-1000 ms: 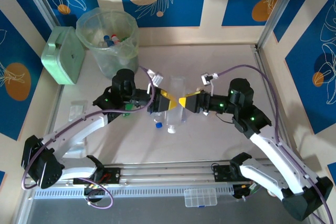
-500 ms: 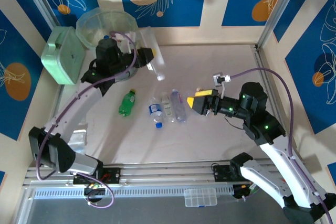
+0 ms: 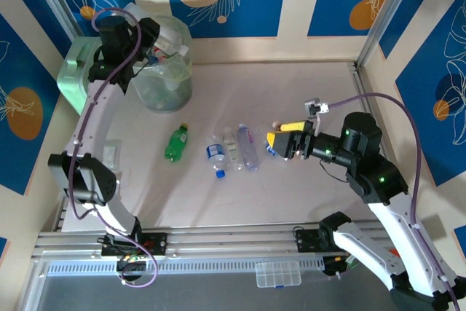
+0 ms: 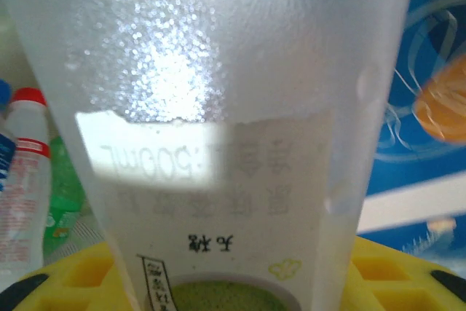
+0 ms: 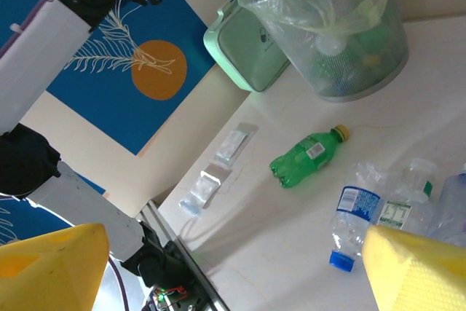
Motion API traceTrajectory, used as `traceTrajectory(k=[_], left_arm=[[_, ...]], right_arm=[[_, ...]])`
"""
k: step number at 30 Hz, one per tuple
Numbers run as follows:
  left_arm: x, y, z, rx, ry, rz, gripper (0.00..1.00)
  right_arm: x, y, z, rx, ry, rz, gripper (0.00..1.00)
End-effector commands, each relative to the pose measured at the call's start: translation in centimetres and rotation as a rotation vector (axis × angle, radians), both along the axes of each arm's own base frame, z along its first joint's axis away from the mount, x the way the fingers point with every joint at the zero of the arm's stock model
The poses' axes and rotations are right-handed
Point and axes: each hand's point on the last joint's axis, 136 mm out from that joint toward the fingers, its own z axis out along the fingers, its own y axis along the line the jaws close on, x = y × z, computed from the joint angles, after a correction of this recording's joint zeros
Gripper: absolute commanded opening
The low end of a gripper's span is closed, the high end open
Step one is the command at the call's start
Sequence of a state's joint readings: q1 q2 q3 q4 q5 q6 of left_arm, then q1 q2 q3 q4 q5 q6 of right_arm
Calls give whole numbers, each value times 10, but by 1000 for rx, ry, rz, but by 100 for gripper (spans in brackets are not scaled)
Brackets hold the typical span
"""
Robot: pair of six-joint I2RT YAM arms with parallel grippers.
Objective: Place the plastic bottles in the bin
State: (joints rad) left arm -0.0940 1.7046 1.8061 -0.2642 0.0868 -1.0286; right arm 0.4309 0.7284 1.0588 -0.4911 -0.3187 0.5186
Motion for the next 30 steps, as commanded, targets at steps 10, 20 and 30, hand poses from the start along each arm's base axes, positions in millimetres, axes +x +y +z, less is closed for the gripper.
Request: traceTrajectory(k=[10,20,30], left_arm=[[73,40,-41,-228,117,121,7],[89,36,-89,-227,230,102,33],[91,29,-93,-239,252,69,78]], right_arm=[[7,-5,-16,-29,47,-43,87],[17,-8,-20,-29,69,-95,87],[19,-2,-25,-23,88,-63,87]])
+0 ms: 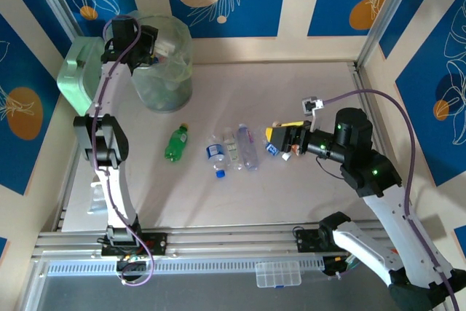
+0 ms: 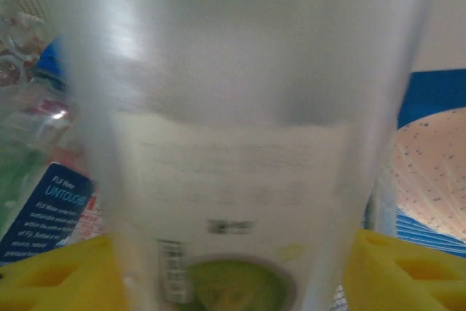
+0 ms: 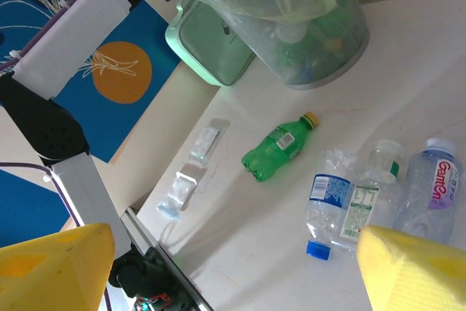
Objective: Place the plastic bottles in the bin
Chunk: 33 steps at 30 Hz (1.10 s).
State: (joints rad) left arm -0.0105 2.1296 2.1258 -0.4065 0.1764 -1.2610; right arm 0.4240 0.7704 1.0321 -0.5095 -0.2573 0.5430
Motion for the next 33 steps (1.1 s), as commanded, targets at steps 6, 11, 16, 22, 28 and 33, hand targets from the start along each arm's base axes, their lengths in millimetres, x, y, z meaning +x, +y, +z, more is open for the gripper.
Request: traceTrajectory(k=[6,11,16,22,28,33], left_arm=[[-7,6,48,-5,-87,4,97],[-17,10,72,18,-128,4,98],[-40,15,116,201,-222,-8,100],[-87,8,141,425,-235,-55,100],[-142,-61,149,583,-347,-263,100],[-199,-123,133,764,-365,-433,100]], right_arm=[[-1,1,6,22,-13,9,87],[-4,1,15,27,-30,18,87],[-7,0,20,25,-46,22,87],[-11,0,22,34,-50,34,87],[-15,2,16,55,-41,46,86],[-20,1,11,58,-35,51,86]])
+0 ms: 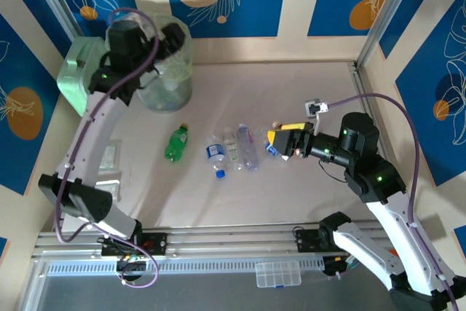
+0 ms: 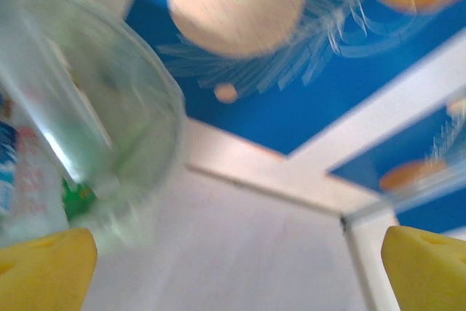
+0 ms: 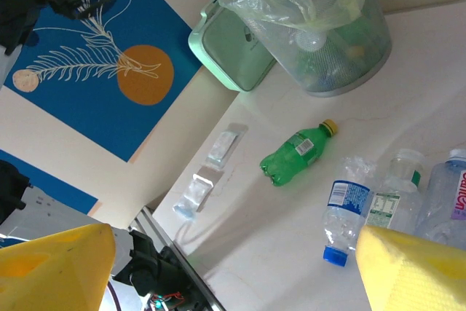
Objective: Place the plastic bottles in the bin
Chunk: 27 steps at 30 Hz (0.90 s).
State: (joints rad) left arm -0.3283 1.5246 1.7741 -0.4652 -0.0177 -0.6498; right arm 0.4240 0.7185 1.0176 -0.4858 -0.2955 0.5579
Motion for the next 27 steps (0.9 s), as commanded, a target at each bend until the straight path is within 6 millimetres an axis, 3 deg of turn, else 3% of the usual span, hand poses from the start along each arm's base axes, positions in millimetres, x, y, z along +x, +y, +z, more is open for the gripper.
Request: traceTrajectory(k=[1,4,8,15,18,22,27], left_arm=[[-33,-27,-16,240,-12,-77,100],[-61,-47,-49,298,78,-135,100],[-85,-54,-95,252,227,-216,100],[-108,-6,-154,302,321,-77,100],[-113,-3,-193,363,397,-134,100],[-118,22,-251,468,543,-86,100],[-112,31,-287,430,529,-49,100]], right_arm=[[-7,0,-2,13,2,16,86],[-11,-3,-3,8,-2,11,86],[-16,-6,-7,4,-5,4,86],[-20,-7,-18,19,7,4,86],[-18,-7,-20,16,9,1,86],[-19,-1,-22,42,2,35,86],[-18,2,-26,79,-6,46,87]])
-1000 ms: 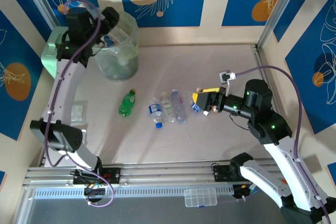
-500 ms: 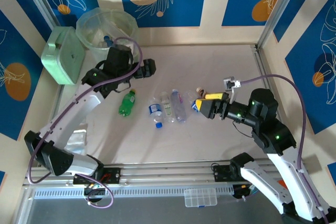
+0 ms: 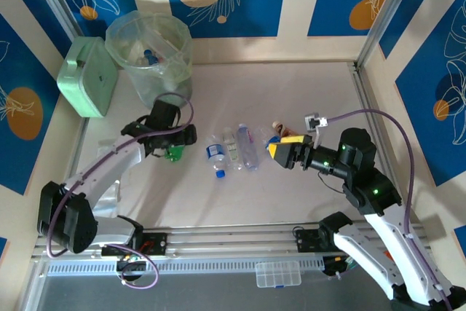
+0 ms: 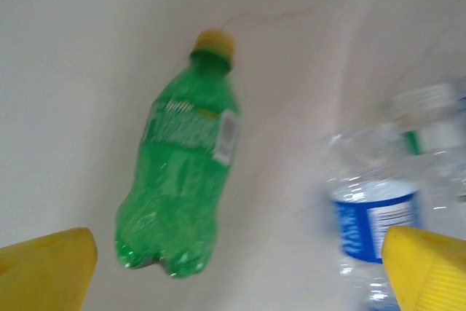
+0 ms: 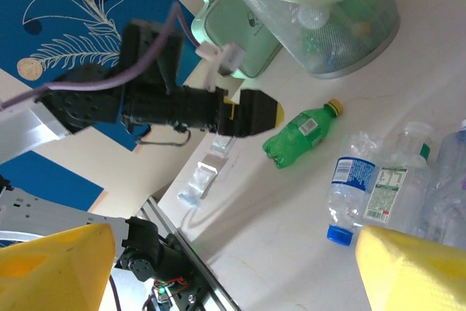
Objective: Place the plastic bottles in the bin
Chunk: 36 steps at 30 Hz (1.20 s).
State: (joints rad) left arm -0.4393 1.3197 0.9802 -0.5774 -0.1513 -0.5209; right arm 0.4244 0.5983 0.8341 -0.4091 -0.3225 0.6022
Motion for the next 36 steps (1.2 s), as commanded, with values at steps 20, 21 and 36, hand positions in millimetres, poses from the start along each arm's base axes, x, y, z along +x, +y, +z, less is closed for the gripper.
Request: traceTrajectory(k=[20,21,36], left_arm=[[32,10,-108,-99,236,103,76],[30,12,-108,-86,232,104,71],[23,-13,-58,-95,119,-3,55]], right_arm=[[-4,7,-19,30,6,54,87],[-3,8,-19,29,5,53,87],[3,7,-22,22,31,33,87]])
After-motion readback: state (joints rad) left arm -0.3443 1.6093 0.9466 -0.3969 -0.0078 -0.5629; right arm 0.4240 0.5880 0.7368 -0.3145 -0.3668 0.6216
